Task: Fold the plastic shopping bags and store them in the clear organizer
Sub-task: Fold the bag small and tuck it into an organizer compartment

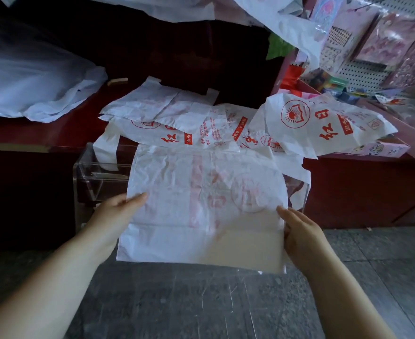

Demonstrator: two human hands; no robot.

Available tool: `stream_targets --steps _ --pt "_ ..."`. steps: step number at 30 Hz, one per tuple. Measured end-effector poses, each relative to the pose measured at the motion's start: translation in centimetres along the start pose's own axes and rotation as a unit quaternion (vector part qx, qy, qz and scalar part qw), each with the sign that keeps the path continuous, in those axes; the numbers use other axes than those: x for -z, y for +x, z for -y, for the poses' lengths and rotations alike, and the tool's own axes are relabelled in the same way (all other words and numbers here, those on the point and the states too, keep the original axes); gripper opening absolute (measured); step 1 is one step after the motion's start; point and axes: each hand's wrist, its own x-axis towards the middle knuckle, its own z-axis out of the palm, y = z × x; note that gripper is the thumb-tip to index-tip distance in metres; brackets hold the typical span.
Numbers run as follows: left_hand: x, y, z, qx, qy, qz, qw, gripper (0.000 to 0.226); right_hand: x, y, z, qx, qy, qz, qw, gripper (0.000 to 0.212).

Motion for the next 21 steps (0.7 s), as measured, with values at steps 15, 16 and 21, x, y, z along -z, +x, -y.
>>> stream_targets --steps 15,16,21 --pt "0.3 -1.4 -1.2 0.043 0.066 0.056 0.995 0.023 1.5 1.2 0.0 -0.012 0.016 0.08 0.997 0.023" --pt "0.2 -1.4 -1.2 0.047 0.052 0.047 0.996 0.018 1.5 1.2 0.0 -0.014 0.031 0.076 0.997 0.024" --pt "0.0 -1.4 -1.3 0.018 0.036 -0.001 0.999 0.012 1.3 1.4 -0.5 0.016 -0.004 0.031 0.999 0.018"
